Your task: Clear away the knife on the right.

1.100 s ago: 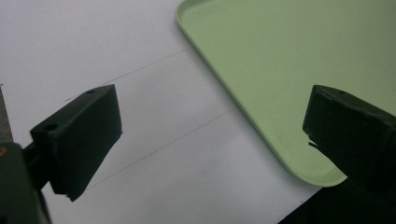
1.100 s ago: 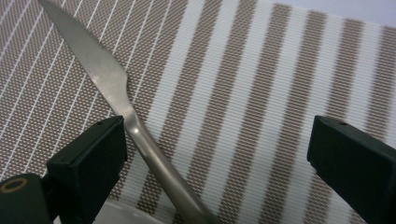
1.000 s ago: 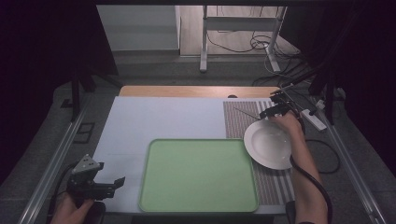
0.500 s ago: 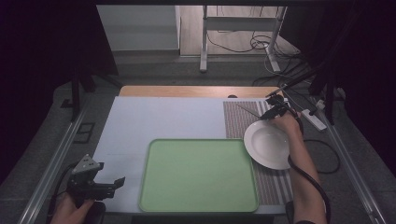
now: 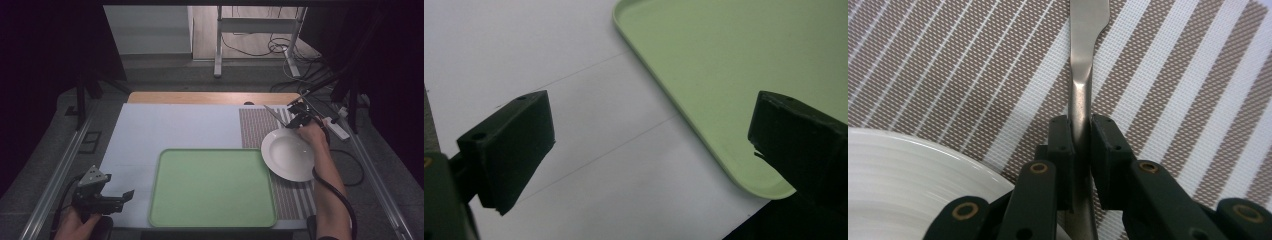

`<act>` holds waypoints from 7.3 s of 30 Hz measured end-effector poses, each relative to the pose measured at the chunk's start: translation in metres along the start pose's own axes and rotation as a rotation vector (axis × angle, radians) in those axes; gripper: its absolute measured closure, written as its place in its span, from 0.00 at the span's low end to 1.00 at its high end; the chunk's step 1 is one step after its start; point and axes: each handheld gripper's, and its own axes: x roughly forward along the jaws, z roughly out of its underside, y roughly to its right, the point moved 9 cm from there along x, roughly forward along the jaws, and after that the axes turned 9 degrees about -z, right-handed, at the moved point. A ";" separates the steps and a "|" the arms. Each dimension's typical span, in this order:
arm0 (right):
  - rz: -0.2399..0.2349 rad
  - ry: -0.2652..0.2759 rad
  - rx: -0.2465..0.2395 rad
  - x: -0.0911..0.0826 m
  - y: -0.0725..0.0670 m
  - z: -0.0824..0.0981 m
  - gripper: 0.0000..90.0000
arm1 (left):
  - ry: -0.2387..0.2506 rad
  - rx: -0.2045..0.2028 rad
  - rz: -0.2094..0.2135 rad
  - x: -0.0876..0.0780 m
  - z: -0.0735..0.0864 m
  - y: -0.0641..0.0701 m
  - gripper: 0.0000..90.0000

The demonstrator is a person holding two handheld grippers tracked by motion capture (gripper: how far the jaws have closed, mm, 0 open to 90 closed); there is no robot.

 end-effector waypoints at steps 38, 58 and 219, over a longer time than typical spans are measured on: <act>-0.066 0.190 0.022 -0.064 -0.013 0.004 0.89 | 0.002 0.004 -0.005 0.000 0.000 0.000 0.05; -0.131 0.194 -0.097 -0.064 -0.091 0.013 0.89 | 0.003 0.007 -0.007 0.000 0.000 0.001 0.05; -0.259 0.077 -0.347 -0.035 -0.250 0.068 0.64 | 0.004 0.028 -0.015 -0.001 0.000 0.002 0.05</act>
